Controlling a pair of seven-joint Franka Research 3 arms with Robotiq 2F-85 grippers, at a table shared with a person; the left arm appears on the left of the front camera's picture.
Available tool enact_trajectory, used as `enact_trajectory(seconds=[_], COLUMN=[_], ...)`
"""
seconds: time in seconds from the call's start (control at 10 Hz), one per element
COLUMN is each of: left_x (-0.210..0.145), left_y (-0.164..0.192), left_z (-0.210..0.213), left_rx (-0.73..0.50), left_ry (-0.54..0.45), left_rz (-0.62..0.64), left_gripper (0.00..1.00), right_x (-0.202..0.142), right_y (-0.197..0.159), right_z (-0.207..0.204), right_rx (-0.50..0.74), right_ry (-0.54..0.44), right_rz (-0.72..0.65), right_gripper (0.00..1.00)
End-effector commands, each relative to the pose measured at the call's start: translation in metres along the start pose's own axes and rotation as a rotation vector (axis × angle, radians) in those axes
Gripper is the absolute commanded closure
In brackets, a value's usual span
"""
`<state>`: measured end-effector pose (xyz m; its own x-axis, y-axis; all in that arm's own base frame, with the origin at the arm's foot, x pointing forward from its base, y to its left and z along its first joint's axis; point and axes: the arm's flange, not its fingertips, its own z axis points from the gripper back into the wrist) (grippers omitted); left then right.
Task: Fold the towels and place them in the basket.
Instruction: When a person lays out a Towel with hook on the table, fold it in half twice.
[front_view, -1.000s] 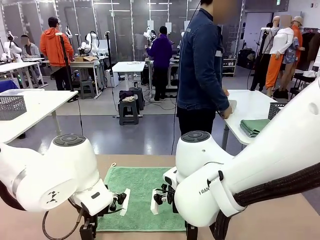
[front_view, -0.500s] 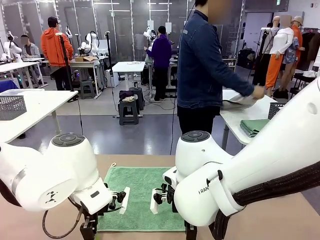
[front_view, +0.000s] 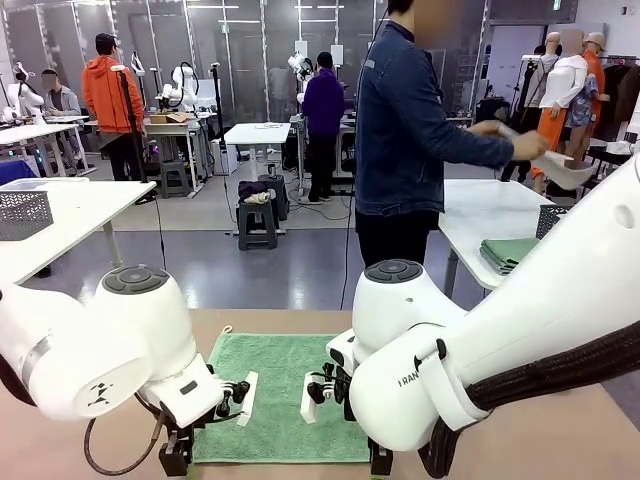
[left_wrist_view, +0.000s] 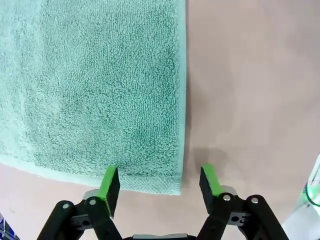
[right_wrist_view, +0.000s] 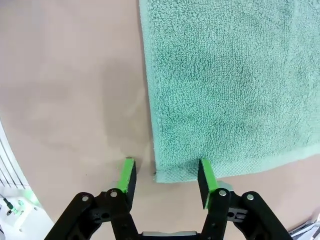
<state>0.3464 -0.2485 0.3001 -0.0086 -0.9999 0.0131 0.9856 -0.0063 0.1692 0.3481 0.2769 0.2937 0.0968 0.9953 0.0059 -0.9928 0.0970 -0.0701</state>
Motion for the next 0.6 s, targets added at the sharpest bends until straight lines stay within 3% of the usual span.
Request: enact_trajectory(seconds=[0.0,0.1,0.2,0.5], left_x=[-0.0330,-0.0336,-0.0335,-0.0329], left_y=[-0.0509,-0.0507,-0.0505,-0.0489], left_z=[-0.0111,-0.0123,-0.0123,-0.0065], left_rx=[0.049,0.051,0.049,0.055], left_ry=[0.016,0.021,0.024,0.002], left_rz=[0.009,0.005,0.003,-0.001], left_gripper=[0.35,0.46,0.55,0.86], right_x=[0.0029,0.0024,0.0023,0.0030], right_y=[-0.0018,-0.0024,-0.0027,-0.0040], right_z=[-0.0043,-0.0055,-0.0060,-0.0032], right_rx=[-0.016,-0.012,-0.008,-0.006], right_ry=[-0.001,-0.003,-0.001,0.004], right_rz=[-0.023,-0.024,-0.028,-0.029], right_gripper=[0.44,0.50,0.64,0.89])
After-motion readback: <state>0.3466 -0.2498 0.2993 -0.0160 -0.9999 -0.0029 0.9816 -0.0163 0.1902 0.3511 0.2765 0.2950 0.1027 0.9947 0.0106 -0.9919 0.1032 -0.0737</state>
